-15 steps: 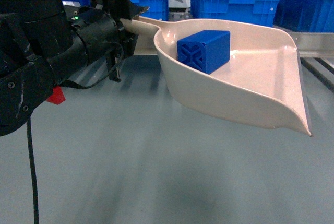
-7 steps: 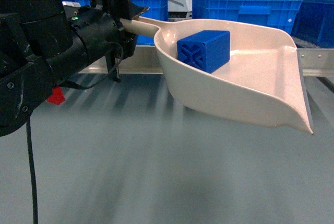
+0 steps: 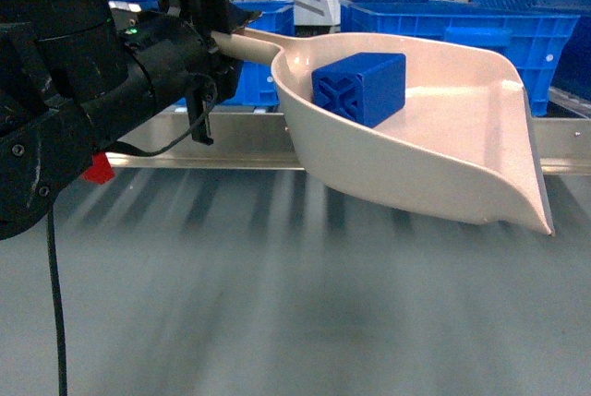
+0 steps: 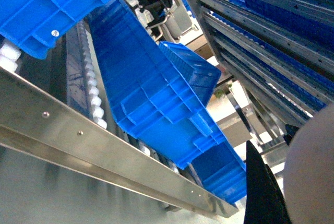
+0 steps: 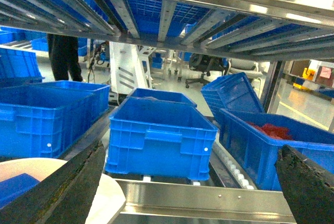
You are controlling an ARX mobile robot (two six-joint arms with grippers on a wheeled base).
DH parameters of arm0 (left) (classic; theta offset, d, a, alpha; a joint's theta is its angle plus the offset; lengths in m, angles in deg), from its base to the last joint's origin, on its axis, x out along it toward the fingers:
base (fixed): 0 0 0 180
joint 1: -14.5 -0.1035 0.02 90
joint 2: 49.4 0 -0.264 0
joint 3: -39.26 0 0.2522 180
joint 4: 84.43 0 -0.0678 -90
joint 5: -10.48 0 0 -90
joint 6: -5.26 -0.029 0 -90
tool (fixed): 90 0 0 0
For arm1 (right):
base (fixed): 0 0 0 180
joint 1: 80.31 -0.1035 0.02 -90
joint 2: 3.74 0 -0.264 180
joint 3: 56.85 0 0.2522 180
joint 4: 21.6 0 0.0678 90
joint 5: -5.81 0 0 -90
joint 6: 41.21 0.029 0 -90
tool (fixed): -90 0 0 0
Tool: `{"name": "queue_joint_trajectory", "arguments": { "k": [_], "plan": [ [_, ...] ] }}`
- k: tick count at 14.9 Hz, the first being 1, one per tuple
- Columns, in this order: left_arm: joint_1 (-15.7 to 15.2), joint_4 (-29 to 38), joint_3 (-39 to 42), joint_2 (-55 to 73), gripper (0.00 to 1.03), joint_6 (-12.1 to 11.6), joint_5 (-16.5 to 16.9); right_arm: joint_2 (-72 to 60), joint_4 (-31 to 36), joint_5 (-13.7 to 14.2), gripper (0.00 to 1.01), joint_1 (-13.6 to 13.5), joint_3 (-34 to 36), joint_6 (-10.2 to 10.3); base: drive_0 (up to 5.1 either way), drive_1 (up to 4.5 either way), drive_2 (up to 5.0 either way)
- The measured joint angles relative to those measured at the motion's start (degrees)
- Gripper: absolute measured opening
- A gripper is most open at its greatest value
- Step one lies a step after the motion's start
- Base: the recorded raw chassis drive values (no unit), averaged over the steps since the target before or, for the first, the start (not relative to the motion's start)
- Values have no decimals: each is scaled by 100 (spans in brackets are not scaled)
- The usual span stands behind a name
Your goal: Place part in tray to right shelf
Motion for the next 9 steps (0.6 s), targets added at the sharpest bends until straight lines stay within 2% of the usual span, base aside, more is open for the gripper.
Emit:
{"name": "queue_joint_trajectory", "arguments": {
  "k": [9],
  "plan": [
    [-7, -11, 0, 0, 12, -7, -7, -37, -20, 2, 98, 0, 0, 0, 1, 433, -431]
  ]
}}
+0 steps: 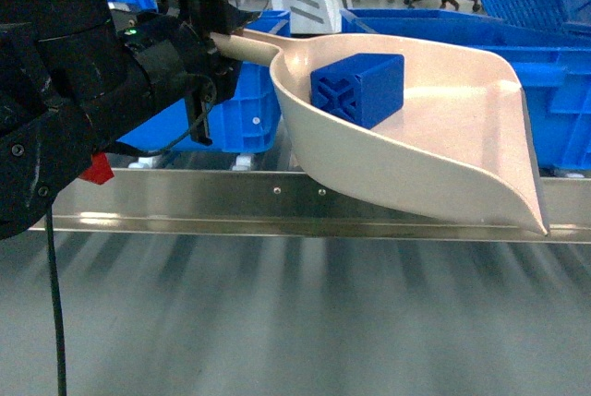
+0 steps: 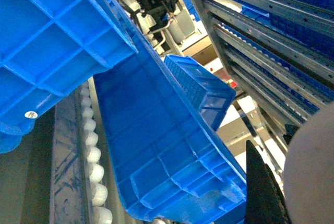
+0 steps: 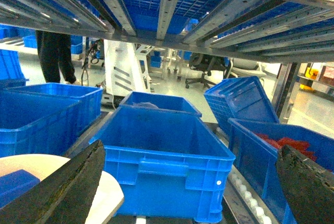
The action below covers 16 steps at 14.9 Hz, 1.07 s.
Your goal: Place part in tray to right shelf
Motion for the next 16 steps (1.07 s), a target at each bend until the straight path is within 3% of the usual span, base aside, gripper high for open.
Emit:
{"name": "queue_joint_trajectory", "arguments": {
  "k": [16],
  "plan": [
    [7, 0, 0, 0, 12, 2, 4, 7, 4, 0, 98, 0, 0, 0, 1, 433, -431]
  ]
}}
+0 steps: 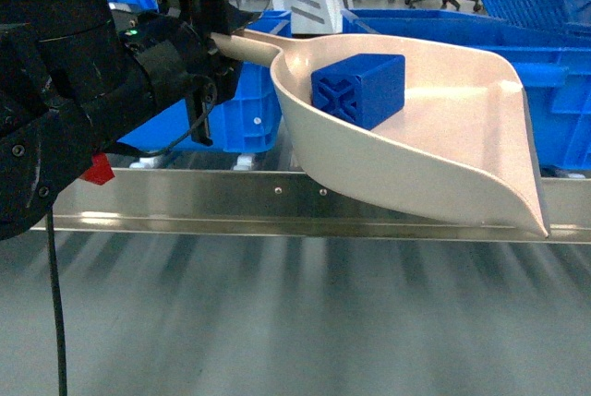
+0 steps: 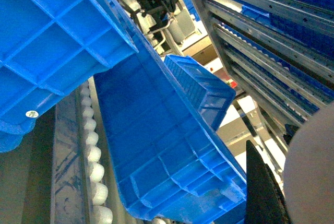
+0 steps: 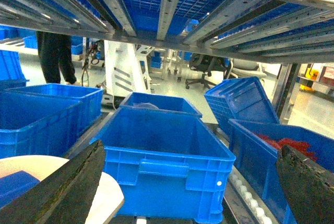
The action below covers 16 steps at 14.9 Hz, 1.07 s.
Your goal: Place part in tray to right shelf
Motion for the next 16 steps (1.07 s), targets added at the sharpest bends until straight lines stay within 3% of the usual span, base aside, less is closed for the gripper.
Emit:
{"name": "queue_joint_trajectory", "arguments": {
  "k": [2, 16],
  "plan": [
    [0, 0, 0, 0, 12, 0, -2, 0, 0, 2, 98, 0, 0, 0, 1, 433, -431],
    [0, -2, 0, 0, 12, 0, -2, 0, 0, 2, 98, 0, 0, 0, 0, 0, 0]
  ]
}}
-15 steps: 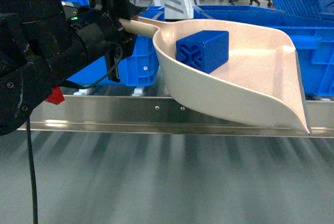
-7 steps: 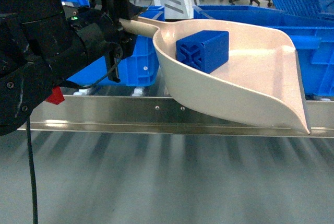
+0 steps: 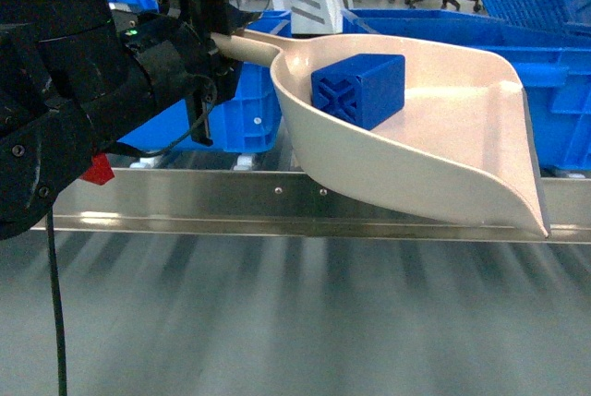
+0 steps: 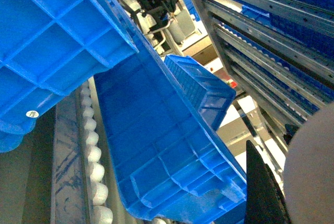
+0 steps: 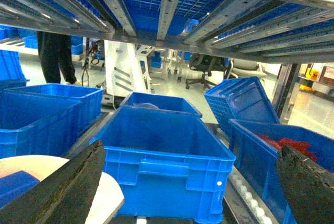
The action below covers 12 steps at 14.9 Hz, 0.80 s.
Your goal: Place part in tray to right shelf
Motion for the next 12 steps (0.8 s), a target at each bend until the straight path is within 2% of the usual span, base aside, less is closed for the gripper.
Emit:
{"name": "queue_joint_trajectory", "arguments": {
  "k": [12],
  "plan": [
    [0, -4, 0, 0, 12, -2, 0, 0, 0, 0, 98, 0, 0, 0, 0, 0, 0]
  ]
}}
